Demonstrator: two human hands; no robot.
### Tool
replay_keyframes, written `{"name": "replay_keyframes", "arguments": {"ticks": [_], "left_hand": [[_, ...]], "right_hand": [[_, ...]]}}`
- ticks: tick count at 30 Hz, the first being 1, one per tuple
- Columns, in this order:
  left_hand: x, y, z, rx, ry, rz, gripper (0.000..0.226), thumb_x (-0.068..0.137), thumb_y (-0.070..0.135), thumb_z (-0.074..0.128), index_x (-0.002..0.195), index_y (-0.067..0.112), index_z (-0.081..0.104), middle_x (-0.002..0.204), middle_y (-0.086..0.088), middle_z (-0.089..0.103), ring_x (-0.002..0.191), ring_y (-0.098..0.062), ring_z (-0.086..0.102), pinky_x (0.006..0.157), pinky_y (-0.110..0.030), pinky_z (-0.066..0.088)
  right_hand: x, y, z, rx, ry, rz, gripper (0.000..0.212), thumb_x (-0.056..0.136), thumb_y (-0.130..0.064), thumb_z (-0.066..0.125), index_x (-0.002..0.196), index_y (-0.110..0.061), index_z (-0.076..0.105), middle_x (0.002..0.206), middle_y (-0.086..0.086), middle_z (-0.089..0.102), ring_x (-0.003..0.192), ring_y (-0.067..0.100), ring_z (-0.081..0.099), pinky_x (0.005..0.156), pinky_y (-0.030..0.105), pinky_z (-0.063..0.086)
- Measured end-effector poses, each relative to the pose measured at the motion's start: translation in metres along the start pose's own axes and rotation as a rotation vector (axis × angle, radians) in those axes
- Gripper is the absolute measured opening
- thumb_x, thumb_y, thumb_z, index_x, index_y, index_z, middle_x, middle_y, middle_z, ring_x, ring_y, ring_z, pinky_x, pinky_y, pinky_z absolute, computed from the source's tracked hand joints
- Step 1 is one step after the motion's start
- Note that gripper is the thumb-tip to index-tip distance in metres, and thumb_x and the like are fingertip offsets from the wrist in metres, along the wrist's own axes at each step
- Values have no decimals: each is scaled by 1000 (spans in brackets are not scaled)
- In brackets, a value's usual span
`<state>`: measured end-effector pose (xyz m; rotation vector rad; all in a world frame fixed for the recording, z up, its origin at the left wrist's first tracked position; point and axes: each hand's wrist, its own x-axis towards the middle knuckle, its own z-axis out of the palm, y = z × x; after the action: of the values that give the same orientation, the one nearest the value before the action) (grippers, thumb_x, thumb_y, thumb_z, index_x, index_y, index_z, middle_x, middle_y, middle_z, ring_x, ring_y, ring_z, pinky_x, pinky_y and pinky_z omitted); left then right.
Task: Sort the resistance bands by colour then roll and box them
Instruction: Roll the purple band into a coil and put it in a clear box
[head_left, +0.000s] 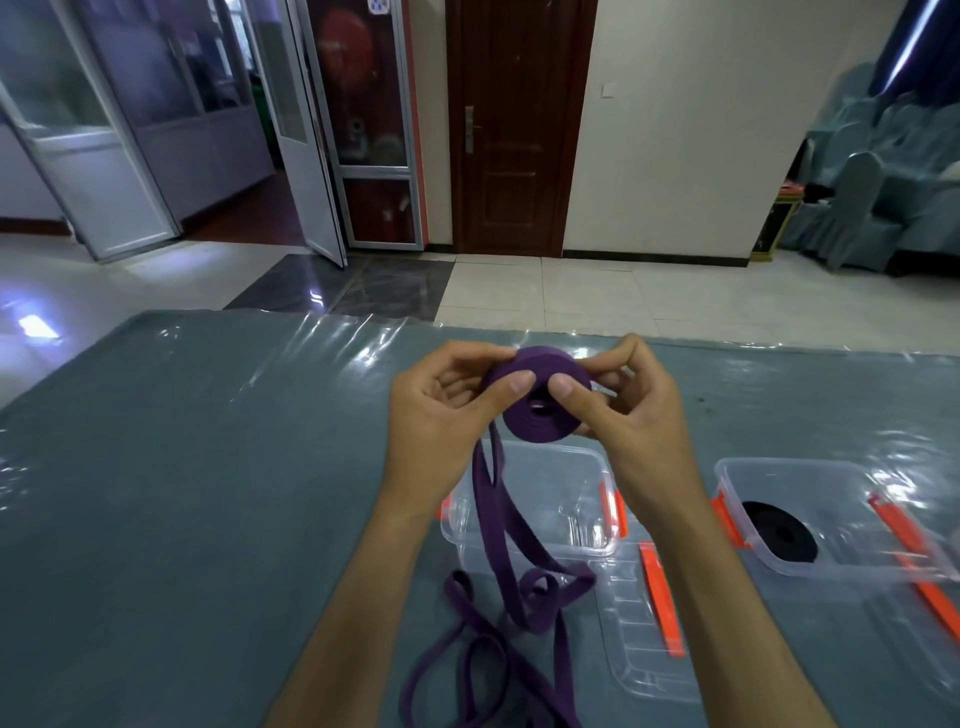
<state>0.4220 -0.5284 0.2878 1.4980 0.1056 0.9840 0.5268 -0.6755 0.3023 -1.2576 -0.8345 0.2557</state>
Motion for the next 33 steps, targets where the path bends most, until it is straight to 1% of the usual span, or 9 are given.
{"name": "replay_keyframes", "arguments": {"ticks": [4, 7, 9, 14, 18, 21, 26, 29, 33], "left_hand": [[-5, -4, 7, -54, -22, -22, 28, 89, 13, 83, 114, 25, 77, 112, -2, 79, 107, -20, 76, 91, -26, 59], [-3, -3, 4, -75, -88, -32, 37, 92, 10, 79, 127, 20, 75, 119, -4, 78, 113, -21, 75, 94, -25, 59], [0, -1, 2, -69, -52, -17, 32, 87, 11, 84, 118, 19, 79, 112, -4, 81, 106, -21, 78, 90, -24, 60], [-1, 2, 2, -108, -25, -48, 26, 83, 16, 87, 106, 26, 81, 106, -3, 82, 102, -19, 78, 87, -22, 60], [0, 3, 0, -88, -115, -28, 38, 89, 9, 80, 125, 19, 75, 120, -3, 79, 113, -20, 75, 93, -24, 59], [2, 7, -1, -80, 55, 30, 25, 83, 16, 87, 107, 18, 79, 108, -5, 81, 103, -23, 79, 86, -25, 62], [10, 11, -4, -67, -22, 6, 21, 87, 13, 85, 106, 17, 77, 108, -4, 81, 103, -20, 78, 86, -22, 60], [12, 11, -9, -43, -140, 26, 37, 89, 6, 81, 125, 16, 75, 120, -4, 79, 113, -22, 75, 94, -26, 60], [10, 9, -7, -9, -37, 137, 37, 83, 3, 86, 117, 13, 77, 115, -7, 80, 109, -26, 77, 93, -30, 61]], "right_hand": [[5, -7, -3, 6, 0, -104, 28, 87, -26, 81, 111, -24, 66, 109, 5, 79, 99, 25, 78, 78, 32, 65], [3, -4, 0, 74, 71, -84, 21, 87, -29, 83, 101, -27, 68, 108, 7, 78, 100, 26, 78, 78, 34, 65], [3, -3, -1, 67, 47, -14, 29, 85, -31, 87, 97, -24, 61, 106, 9, 78, 96, 28, 79, 71, 33, 64], [7, -10, -10, -10, -104, -61, 48, 87, -34, 82, 130, -37, 61, 108, 6, 80, 96, 27, 79, 74, 29, 65], [6, -8, -3, 52, -3, -122, 27, 89, -29, 82, 113, -31, 70, 112, 1, 78, 102, 24, 77, 76, 30, 64], [5, -2, -1, 51, -45, -11, 32, 85, -27, 87, 99, -22, 60, 107, 6, 78, 92, 30, 80, 69, 33, 65], [6, -8, -4, 41, -71, -98, 39, 84, -31, 85, 119, -32, 68, 109, 7, 78, 94, 31, 79, 72, 37, 66], [5, -8, -2, 60, -1, -175, 31, 87, -29, 83, 114, -30, 70, 115, 5, 77, 104, 28, 77, 80, 39, 66], [7, -3, -1, 94, -68, -73, 35, 87, -17, 82, 105, -21, 52, 105, 8, 80, 94, 27, 79, 78, 31, 64]]}}
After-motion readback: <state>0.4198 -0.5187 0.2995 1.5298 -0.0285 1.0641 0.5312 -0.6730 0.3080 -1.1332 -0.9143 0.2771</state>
